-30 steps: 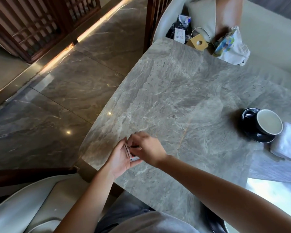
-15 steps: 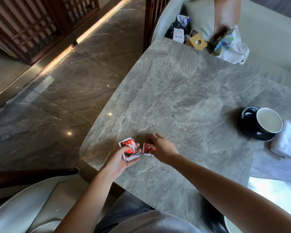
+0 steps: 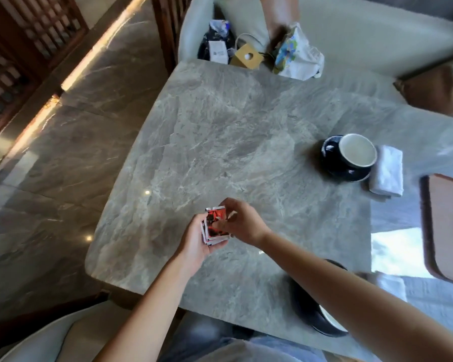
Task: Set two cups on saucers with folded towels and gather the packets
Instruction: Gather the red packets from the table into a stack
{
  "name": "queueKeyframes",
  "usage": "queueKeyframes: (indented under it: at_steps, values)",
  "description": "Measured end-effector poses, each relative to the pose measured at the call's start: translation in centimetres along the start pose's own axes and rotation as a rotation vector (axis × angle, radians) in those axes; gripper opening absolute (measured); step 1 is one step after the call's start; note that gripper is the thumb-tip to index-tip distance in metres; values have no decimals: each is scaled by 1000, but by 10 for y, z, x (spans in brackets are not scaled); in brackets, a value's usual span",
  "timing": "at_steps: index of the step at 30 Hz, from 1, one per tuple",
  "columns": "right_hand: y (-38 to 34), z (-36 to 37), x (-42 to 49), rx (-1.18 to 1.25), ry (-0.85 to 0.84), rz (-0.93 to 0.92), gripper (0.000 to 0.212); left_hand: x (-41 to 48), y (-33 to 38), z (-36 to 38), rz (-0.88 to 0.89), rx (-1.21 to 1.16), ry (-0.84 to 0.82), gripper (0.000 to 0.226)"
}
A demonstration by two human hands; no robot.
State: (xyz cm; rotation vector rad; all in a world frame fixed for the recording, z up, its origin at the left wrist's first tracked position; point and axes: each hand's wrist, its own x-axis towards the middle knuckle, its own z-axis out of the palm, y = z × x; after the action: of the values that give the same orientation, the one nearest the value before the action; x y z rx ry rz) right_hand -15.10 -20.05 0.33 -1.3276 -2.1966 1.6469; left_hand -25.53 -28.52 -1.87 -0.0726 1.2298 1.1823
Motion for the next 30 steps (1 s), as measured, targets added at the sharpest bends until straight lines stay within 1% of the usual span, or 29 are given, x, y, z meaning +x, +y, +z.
queueKeyframes:
  at_steps: [2,4,6,9,11,14,16,18,20,22,24,26,28,30]
  values:
    - [11,-12,-11,-34,99,-15,36,1,-7,23,3,34,-18,27]
    - [23,-29,-22,-38,130,-11,49,2,-16,46,18,91,-3,18]
    - [35,-52,-35,-23,101,1,45,2,-27,72,23,126,8,19]
    - [58,-90,-64,220,33,83,27,0,-46,123,1,195,-17,22]
    - [78,-118,-87,335,62,135,21,-1,-63,161,-36,251,-29,23]
    - [118,-161,-124,490,147,195,22,-4,-96,220,-94,343,-88,21]
    - [147,-190,-151,555,201,269,25,-3,-124,258,-103,467,-143,17]
    - [179,-220,-177,562,280,298,25,1,-153,297,-87,635,-184,15]
    - [211,-249,-196,527,409,324,25,8,-180,335,-58,748,-216,17]
    - [239,-278,-210,526,519,358,28,18,-205,372,-9,788,-213,16]
    - [264,-308,-217,512,588,384,28,29,-225,408,30,814,-184,18]
    - [283,-336,-220,482,638,400,28,40,-240,443,62,844,-195,16]
    - [298,-363,-216,481,677,415,30,53,-251,473,87,878,-229,20]
    - [309,-386,-210,498,689,432,30,63,-257,497,69,890,-251,19]
